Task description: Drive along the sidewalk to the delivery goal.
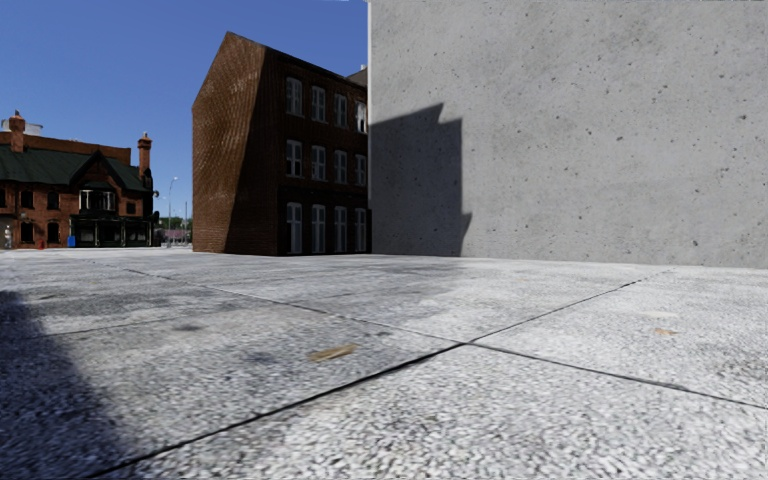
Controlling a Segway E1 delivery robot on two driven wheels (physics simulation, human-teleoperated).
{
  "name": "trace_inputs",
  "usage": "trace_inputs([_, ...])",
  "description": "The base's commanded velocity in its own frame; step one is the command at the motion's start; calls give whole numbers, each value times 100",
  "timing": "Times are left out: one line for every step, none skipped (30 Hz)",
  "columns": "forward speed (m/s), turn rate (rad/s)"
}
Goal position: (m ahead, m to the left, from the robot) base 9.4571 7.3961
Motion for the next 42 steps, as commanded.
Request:
trace_inputs([162,70])
trace_inputs([162,70])
trace_inputs([162,70])
trace_inputs([162,70])
trace_inputs([162,68])
trace_inputs([162,67])
trace_inputs([162,67])
trace_inputs([162,66])
trace_inputs([162,66])
trace_inputs([162,66])
trace_inputs([162,66])
trace_inputs([162,66])
trace_inputs([162,66])
trace_inputs([162,66])
trace_inputs([162,66])
trace_inputs([162,66])
trace_inputs([162,66])
trace_inputs([162,66])
trace_inputs([162,66])
trace_inputs([162,66])
trace_inputs([162,66])
trace_inputs([162,66])
trace_inputs([162,66])
trace_inputs([162,66])
trace_inputs([162,66])
trace_inputs([162,66])
trace_inputs([162,66])
trace_inputs([162,66])
trace_inputs([162,66])
trace_inputs([162,63])
trace_inputs([162,56])
trace_inputs([162,55])
trace_inputs([162,53])
trace_inputs([162,53])
trace_inputs([162,0])
trace_inputs([162,0])
trace_inputs([162,0])
trace_inputs([162,0])
trace_inputs([162,0])
trace_inputs([162,0])
trace_inputs([162,0])
trace_inputs([162,0])
